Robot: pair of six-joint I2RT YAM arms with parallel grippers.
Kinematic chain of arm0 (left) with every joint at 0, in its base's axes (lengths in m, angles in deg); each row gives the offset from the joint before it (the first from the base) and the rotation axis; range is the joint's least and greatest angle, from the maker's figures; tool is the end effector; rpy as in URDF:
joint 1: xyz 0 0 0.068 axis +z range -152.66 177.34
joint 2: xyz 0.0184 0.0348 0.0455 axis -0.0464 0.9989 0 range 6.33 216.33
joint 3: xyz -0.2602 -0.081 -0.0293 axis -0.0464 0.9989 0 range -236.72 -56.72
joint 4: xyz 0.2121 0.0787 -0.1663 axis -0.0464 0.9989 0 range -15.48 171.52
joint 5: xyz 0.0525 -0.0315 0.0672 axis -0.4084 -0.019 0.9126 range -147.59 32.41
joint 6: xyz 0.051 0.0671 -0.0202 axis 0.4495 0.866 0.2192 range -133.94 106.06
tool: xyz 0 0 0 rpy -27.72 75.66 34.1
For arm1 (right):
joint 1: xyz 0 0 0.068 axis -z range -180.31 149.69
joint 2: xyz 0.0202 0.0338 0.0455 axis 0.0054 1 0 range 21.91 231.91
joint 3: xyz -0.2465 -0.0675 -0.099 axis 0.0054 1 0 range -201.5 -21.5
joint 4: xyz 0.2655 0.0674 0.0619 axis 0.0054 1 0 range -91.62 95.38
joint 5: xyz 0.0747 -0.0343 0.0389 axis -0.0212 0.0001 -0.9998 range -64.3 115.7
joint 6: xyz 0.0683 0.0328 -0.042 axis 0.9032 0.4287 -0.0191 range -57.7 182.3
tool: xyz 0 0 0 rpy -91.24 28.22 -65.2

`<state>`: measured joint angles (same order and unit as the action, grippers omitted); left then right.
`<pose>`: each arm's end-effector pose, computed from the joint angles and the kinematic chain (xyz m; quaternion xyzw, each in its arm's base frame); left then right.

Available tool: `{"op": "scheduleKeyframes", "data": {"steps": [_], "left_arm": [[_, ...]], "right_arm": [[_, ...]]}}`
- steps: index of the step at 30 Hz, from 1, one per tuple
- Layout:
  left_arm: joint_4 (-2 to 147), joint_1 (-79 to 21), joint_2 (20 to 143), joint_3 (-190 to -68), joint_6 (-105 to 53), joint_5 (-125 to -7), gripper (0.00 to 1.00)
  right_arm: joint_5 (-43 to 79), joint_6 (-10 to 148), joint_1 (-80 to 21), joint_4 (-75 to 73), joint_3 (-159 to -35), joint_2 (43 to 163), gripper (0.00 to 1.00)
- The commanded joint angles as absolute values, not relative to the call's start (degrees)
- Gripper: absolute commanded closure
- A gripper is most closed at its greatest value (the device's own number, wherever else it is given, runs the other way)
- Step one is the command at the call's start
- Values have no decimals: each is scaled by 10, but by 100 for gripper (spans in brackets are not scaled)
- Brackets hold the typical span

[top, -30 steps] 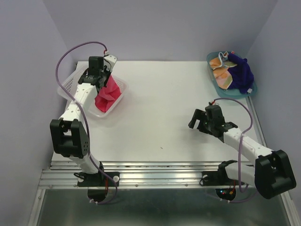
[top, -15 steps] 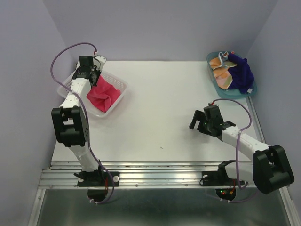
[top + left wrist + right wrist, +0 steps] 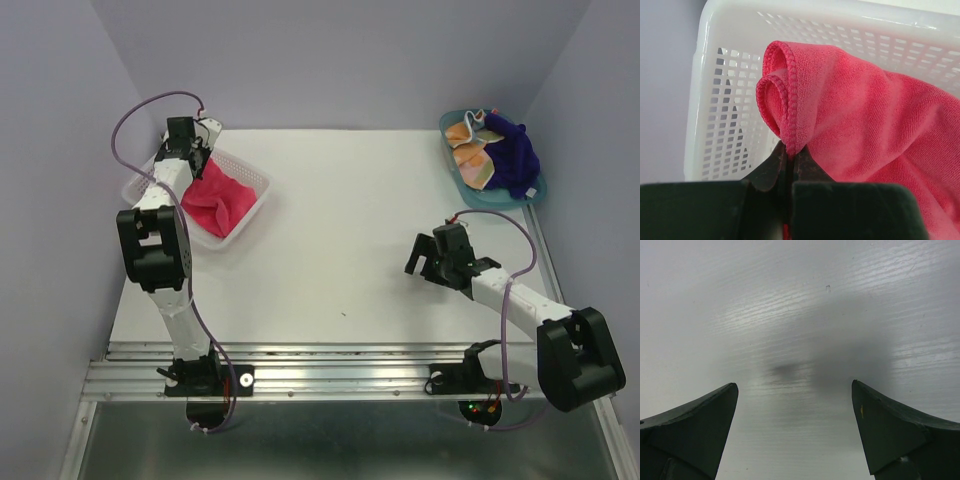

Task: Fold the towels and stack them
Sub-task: Neatly place the folded towel into the bin

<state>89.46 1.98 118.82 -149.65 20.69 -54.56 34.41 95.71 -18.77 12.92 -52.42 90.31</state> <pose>0.5137 0.0457 0.2410 0.2170 0.8577 0.1784 0.4306 0.2519 0.0718 0.1281 0.1472 0.9316 0.0773 0.3231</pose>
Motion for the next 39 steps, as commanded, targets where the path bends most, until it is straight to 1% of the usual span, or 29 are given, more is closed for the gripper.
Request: {"op": "scheduleKeyframes", "data": {"steps": [1, 6, 13, 22, 26, 28, 32, 35, 36, 39], "left_arm": [[869, 27, 1193, -1525, 217, -535, 100], [845, 32, 1186, -1498, 231, -519, 100], [816, 34, 1193, -1500, 223, -463, 100], [816, 33, 1125, -1472, 232, -524, 100], [823, 17, 1058, -1468, 222, -562, 100], [836, 11, 1024, -1467, 221, -609, 100], [840, -5, 900, -1441, 239, -679, 100], [846, -28, 827, -1408, 247, -678, 100], [848, -63, 811, -1404, 249, -673, 100], [857, -96, 758, -1403, 251, -677, 100]], "right_arm": [[371, 957, -190, 129, -536, 902, 0], [376, 954, -190, 131, -539, 894, 0], [387, 955, -189, 135, -540, 896, 0], [389, 954, -191, 134, -539, 897, 0], [385, 955, -191, 135, -540, 893, 0], [385, 954, -190, 135, -539, 890, 0], [381, 955, -191, 131, -531, 877, 0], [369, 955, -191, 122, -526, 869, 0], [365, 956, -190, 120, -524, 867, 0], [351, 956, -190, 111, -520, 865, 0]]}}
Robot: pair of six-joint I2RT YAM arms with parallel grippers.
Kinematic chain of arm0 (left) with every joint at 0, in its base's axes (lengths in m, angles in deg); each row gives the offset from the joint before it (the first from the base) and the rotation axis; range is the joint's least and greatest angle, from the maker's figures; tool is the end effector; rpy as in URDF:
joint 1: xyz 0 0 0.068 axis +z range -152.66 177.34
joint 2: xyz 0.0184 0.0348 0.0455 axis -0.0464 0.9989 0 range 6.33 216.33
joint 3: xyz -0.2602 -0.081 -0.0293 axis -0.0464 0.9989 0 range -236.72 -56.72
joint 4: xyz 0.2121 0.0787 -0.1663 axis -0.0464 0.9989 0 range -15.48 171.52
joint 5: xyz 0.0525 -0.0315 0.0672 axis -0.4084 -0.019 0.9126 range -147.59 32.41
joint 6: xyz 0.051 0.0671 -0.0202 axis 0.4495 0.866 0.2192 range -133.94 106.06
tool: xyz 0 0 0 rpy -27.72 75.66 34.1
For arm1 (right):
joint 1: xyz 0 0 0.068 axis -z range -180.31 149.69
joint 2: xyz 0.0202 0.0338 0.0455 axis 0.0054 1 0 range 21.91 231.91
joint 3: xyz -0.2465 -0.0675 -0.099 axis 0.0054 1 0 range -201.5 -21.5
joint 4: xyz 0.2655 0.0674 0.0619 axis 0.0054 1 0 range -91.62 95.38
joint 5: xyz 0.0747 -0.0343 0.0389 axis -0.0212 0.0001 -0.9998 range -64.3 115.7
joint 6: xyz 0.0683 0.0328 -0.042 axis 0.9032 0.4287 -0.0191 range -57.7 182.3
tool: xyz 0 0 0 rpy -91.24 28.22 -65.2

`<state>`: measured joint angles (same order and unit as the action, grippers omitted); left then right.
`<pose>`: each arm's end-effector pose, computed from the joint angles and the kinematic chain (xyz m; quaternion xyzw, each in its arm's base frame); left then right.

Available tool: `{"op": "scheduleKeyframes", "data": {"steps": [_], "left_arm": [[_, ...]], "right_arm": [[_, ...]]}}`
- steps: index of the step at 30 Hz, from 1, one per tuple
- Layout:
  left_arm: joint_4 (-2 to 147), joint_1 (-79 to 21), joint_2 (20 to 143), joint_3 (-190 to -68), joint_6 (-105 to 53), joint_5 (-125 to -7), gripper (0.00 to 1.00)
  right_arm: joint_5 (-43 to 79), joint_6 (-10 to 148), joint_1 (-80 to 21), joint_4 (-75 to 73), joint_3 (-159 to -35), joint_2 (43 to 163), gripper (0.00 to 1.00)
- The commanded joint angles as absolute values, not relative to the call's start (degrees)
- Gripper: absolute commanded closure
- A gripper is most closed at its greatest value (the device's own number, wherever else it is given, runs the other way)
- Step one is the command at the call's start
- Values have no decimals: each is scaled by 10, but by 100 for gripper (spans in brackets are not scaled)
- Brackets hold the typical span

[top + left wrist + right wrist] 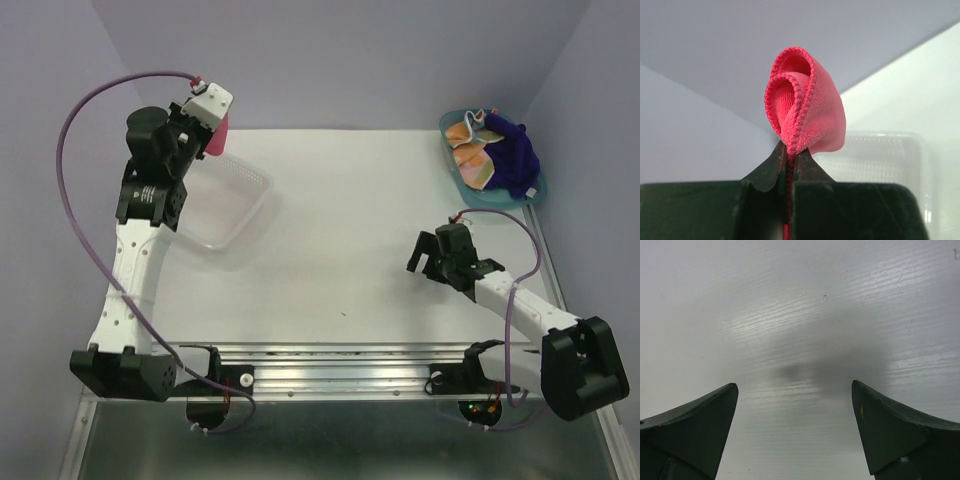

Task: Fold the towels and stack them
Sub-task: Neatly place the folded towel into the bin

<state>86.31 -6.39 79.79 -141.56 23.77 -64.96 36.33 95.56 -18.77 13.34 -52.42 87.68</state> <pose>0.3415 -0.0322 0.4779 0.2929 0.6463 0.1618 0.6858 0.2507 0.0688 0.1388 0.1520 0.9232 0.0709 0.3457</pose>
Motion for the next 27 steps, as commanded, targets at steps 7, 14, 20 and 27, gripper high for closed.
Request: {"op": "scheduleKeyframes", "data": {"steps": [7, 14, 20, 27], "left_arm": [[911, -142, 685, -1426, 225, -738, 100], [896, -143, 682, -1363, 236, -732, 100], [881, -141, 786, -1339, 210, -666, 100], [929, -121, 915, -1420, 171, -584, 100]], "right_arm": [[325, 955, -190, 99, -508, 852, 0], [321, 958, -191, 98, -502, 840, 0], [325, 961, -190, 97, -504, 856, 0], [326, 961, -190, 96, -506, 864, 0]]}}
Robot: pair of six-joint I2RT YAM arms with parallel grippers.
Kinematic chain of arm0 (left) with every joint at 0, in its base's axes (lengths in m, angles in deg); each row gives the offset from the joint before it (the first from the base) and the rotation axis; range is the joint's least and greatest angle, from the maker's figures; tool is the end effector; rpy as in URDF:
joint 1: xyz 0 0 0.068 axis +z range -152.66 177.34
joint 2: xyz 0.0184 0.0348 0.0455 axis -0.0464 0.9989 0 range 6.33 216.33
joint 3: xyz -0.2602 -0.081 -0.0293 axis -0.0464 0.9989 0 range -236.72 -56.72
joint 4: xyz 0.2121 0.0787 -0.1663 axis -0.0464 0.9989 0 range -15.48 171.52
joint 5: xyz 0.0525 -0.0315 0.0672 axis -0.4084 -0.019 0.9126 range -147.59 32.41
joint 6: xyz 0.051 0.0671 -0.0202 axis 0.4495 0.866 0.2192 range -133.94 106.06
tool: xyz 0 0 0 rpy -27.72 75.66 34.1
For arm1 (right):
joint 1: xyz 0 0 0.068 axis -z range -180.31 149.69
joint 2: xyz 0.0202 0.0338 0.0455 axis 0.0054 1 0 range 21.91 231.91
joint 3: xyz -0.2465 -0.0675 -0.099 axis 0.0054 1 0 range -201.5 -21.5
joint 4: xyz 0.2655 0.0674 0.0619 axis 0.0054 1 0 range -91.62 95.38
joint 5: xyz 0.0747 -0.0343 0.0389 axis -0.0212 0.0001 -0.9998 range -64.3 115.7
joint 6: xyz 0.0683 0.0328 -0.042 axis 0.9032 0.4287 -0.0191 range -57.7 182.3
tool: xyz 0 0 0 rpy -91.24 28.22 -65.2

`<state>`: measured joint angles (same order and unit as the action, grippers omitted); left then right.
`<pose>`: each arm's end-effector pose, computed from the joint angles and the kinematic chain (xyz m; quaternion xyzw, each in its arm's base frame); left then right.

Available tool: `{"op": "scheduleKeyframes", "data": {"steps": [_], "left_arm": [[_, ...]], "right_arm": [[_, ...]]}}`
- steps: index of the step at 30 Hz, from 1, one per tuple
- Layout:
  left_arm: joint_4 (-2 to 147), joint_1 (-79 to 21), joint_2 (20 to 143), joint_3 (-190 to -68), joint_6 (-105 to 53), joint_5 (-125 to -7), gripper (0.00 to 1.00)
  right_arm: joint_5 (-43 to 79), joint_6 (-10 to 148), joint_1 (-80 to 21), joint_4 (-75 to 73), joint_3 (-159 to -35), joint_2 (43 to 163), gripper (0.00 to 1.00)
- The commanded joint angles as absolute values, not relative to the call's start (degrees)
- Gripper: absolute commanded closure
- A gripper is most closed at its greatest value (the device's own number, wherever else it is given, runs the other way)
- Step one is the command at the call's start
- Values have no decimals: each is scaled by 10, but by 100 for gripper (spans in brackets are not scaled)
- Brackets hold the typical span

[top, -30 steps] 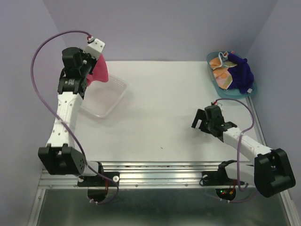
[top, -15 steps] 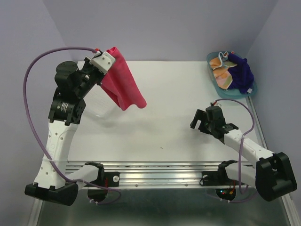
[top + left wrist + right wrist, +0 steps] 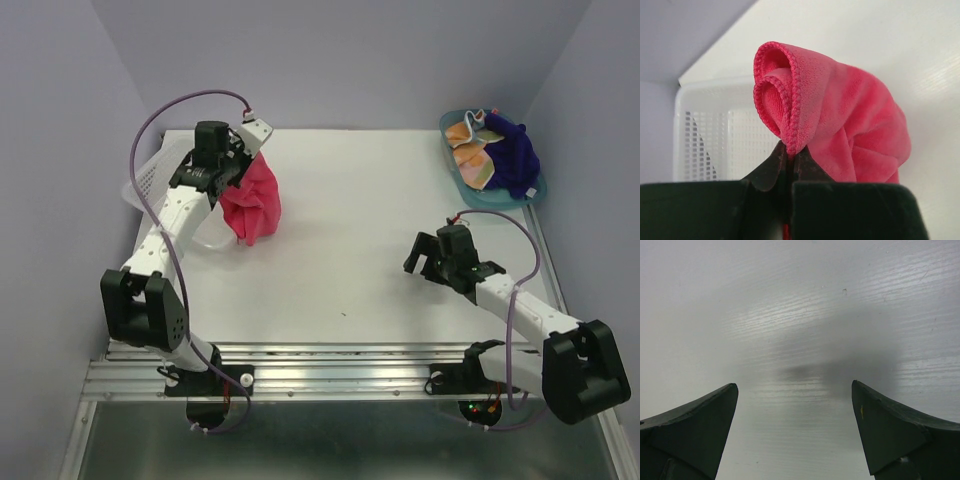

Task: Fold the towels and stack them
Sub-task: Neatly place the folded towel into the bin

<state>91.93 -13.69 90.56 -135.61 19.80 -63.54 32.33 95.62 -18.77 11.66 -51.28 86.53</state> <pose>0.3928 -0.0847 0.3544 0.3432 0.7579 0.0665 0.5508 0.2482 0.0735 0.1389 0.1411 0.9219 0.1071 0.3445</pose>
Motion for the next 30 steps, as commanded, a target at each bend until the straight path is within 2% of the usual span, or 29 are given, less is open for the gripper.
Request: {"op": "scheduleKeyframes", "data": {"steps": [1, 16, 30], "left_arm": [[930, -118, 920, -1423, 171, -584, 100], [891, -9, 885, -1371, 180, -636, 100], [884, 39, 1019, -1388, 195, -672, 100]], "right_arm": [[326, 960, -190, 95, -507, 863, 0], [327, 962, -190, 95, -510, 876, 0], [346, 964, -190, 100, -516, 893, 0]]}}
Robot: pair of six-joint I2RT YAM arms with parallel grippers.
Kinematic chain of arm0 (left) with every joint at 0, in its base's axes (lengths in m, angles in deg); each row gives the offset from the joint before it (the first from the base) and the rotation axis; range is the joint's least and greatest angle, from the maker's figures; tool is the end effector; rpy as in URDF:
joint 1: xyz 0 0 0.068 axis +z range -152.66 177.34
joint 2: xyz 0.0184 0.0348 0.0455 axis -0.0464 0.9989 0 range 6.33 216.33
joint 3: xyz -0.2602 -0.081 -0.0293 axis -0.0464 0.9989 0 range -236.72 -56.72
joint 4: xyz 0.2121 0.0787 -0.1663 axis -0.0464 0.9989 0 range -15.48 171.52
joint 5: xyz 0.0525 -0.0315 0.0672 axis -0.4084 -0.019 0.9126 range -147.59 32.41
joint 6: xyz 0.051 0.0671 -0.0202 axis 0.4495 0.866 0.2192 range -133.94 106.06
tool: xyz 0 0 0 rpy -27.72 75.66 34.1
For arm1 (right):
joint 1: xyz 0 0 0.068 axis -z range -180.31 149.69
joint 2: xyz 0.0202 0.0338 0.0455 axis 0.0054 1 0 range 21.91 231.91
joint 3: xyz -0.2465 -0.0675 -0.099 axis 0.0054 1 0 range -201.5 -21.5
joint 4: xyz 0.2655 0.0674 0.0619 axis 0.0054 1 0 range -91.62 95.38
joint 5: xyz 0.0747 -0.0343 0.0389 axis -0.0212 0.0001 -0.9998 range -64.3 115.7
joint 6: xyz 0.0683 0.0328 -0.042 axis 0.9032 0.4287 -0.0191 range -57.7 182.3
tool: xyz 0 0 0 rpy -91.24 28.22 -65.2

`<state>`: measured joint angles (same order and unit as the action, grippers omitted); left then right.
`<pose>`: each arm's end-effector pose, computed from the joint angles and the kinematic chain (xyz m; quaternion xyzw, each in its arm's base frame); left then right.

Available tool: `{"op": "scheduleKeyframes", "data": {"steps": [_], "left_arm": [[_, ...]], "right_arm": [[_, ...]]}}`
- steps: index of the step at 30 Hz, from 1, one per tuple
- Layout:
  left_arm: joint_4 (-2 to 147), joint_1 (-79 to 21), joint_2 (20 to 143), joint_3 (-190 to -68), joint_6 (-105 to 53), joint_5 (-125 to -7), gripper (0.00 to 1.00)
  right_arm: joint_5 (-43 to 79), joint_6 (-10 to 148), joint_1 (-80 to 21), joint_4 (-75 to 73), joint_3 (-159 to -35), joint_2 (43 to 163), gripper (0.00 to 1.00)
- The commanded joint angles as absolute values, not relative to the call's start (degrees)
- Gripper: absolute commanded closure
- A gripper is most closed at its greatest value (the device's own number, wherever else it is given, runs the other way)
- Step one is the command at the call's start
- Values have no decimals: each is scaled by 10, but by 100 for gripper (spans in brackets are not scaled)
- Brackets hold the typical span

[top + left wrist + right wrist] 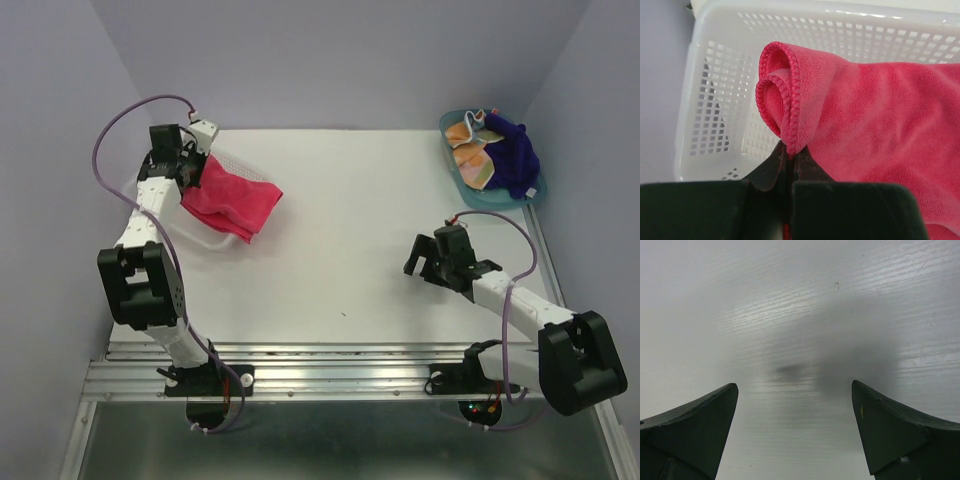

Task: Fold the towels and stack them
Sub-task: Neatly place the folded towel into the bin

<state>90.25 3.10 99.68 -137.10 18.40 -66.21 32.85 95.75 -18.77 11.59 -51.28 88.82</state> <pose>0.4379 0.0326 0.3053 0.2345 0.8260 0.1048 0.5017 0.2493 0.0731 0.1295 0.1434 0.9281 0.0954 0.3300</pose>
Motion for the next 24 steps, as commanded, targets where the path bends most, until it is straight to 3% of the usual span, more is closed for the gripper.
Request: {"op": "scheduleKeyframes", "data": {"steps": [1, 24], "left_arm": [[883, 41, 1027, -1390, 195, -673, 100], [878, 67, 1128, -1414, 255, -642, 100]], "right_arm": [[346, 964, -190, 100, -516, 898, 0], [367, 964, -191, 105, -519, 905, 0]]}}
